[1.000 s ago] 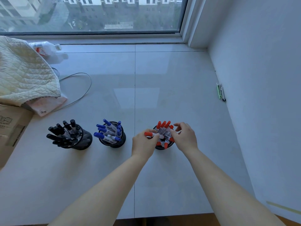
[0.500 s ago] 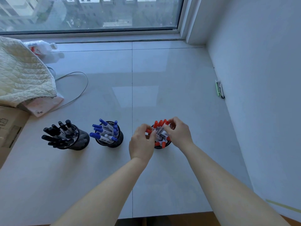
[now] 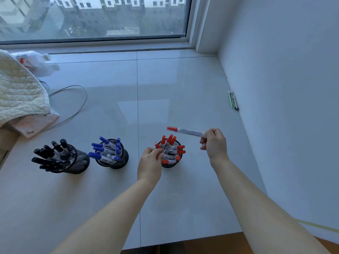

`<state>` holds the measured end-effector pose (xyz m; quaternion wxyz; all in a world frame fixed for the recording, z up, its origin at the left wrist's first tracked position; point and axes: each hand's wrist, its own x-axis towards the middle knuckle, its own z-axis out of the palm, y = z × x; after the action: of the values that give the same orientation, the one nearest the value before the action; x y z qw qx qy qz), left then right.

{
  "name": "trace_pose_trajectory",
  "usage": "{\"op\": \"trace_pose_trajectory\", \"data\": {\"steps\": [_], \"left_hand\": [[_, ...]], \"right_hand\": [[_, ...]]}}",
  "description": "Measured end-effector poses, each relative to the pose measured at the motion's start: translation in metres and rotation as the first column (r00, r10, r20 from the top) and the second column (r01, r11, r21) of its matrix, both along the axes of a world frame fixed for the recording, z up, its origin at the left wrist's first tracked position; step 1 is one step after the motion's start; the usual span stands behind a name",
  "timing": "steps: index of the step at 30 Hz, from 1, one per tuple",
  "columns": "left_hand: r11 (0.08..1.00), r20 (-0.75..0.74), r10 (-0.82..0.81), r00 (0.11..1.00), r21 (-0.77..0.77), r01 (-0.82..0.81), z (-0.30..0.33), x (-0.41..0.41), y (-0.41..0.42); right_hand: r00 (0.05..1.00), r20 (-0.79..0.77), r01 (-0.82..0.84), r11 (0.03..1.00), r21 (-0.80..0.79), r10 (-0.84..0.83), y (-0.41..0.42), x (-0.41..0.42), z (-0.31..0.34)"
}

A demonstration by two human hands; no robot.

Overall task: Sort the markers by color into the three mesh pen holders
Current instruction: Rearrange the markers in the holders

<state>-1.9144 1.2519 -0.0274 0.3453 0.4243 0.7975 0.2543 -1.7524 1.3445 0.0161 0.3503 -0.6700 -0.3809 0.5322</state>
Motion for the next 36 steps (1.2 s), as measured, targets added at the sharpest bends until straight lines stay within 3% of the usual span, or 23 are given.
{"op": "trace_pose_trajectory", "data": {"steps": [2,5,8,10,13,20,24,29,33,36], "left_hand": [[0.999,0.034,0.035,0.999,0.023,-0.036,0.001,0.0,-0.003],[0.993,0.061,0.081,0.995,0.077,-0.086,0.002,-0.001,-0.009],[0.99,0.053,0.076,0.996,0.115,-0.081,0.0,-0.003,-0.014],[0.987,0.054,0.063,0.997,0.146,-0.07,-0.002,-0.004,-0.016],[0.986,0.053,0.023,0.998,0.165,-0.031,-0.007,-0.003,-0.018],[0.998,-0.003,-0.028,1.0,0.059,0.028,-0.024,-0.002,-0.016],[0.998,0.02,0.006,1.0,0.064,-0.007,-0.03,0.0,-0.015],[1.0,0.056,0.01,0.998,0.028,-0.012,-0.036,-0.001,-0.013],[1.0,0.078,0.02,0.997,-0.015,-0.019,-0.038,-0.003,-0.012],[0.999,0.099,0.031,0.995,-0.017,-0.029,-0.037,-0.002,-0.012]], "right_hand": [[0.98,-0.185,0.055,0.994,-0.092,-0.071,-0.001,0.003,0.001],[0.843,-0.503,0.07,0.965,-0.252,-0.192,-0.005,0.005,0.003],[0.817,-0.569,-0.056,0.968,-0.243,-0.095,-0.01,0.005,0.001],[0.874,-0.48,-0.174,0.97,-0.171,0.072,-0.013,0.001,-0.001],[0.927,-0.223,-0.326,0.942,-0.08,0.302,-0.017,-0.007,-0.003],[0.91,0.062,-0.412,0.911,0.034,0.409,-0.018,-0.028,-0.011],[0.817,0.273,-0.551,0.827,0.112,0.507,-0.023,-0.033,-0.015],[0.799,0.406,-0.556,0.803,0.214,0.444,-0.024,-0.033,-0.02],[0.653,0.625,-0.689,0.679,0.254,0.428,-0.026,-0.035,-0.029],[0.492,0.741,-0.772,0.622,0.13,0.456,-0.028,-0.037,-0.041]]}}
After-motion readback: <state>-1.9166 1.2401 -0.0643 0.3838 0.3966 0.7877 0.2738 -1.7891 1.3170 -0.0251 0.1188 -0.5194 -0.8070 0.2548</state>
